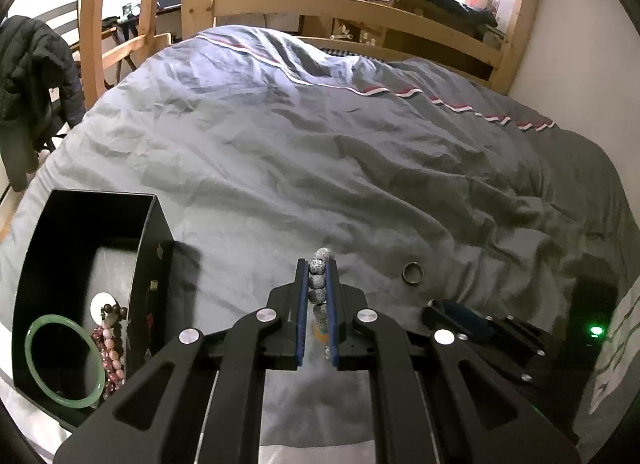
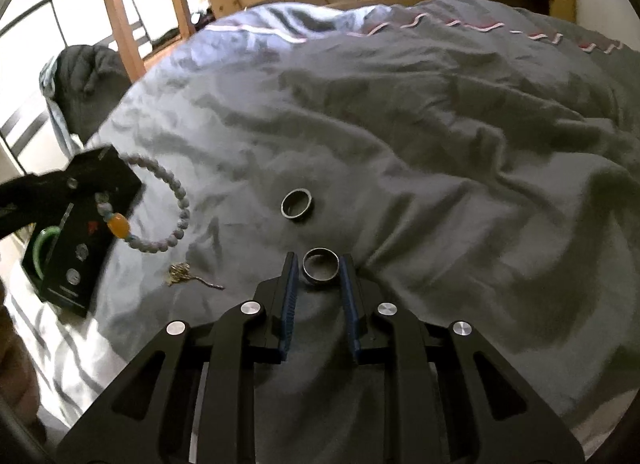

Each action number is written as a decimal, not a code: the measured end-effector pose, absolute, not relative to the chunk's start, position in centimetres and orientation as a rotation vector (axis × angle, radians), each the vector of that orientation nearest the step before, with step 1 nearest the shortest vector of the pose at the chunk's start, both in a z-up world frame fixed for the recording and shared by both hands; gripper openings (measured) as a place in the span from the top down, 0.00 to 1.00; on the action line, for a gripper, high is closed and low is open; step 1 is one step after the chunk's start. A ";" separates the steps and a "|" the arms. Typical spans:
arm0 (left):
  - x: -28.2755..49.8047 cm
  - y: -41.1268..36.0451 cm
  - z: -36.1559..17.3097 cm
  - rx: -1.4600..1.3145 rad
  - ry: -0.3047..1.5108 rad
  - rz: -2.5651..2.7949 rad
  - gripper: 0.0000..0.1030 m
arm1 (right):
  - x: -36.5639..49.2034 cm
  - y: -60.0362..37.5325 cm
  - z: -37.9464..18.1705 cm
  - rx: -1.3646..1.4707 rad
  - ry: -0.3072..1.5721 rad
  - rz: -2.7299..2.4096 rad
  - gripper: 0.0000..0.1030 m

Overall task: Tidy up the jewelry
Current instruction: 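Grasp the white bead bracelet with the left tool while the right tool grasps a metal ring, then carry the bead bracelet and ring into the black box and open both tools, then move both tools back toward the gold chain and remaining dark ring, then grasp the gold chain with the left tool while the right tool grasps the dark ring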

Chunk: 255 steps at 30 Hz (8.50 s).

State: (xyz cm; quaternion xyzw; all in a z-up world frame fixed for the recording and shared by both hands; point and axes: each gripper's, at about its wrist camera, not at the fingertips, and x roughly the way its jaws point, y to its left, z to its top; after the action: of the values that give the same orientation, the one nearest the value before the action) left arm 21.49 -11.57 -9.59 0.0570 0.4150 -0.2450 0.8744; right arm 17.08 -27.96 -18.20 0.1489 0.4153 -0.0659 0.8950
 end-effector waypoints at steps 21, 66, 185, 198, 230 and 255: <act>20.1 -9.8 -7.5 0.086 0.834 -0.501 0.92 | 14.0 -27.8 -13.5 0.316 0.713 -0.123 0.80; 21.6 4.0 -2.5 0.063 0.793 -0.271 0.92 | 17.2 -15.5 -5.8 0.174 0.653 0.054 0.80; 19.2 -14.1 -15.9 0.314 1.020 -0.551 0.70 | 17.7 -30.0 -17.2 0.379 0.769 -0.105 0.07; 19.8 -12.2 -13.3 0.245 1.003 -0.555 0.94 | 17.1 -30.5 -16.3 0.413 0.688 -0.090 0.29; 20.5 -13.3 -15.2 0.224 1.027 -0.589 0.86 | 17.7 -29.3 -17.2 0.342 0.708 -0.109 0.76; 20.9 -12.5 -14.1 0.157 0.994 -0.605 0.97 | 18.0 -30.0 -17.6 0.396 0.700 -0.108 0.79</act>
State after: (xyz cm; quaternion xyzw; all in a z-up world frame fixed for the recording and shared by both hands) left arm 20.94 -12.53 -14.14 0.0742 0.4690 -0.2853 0.8325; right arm 18.05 -29.99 -17.60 0.1926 0.3406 -0.0524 0.9188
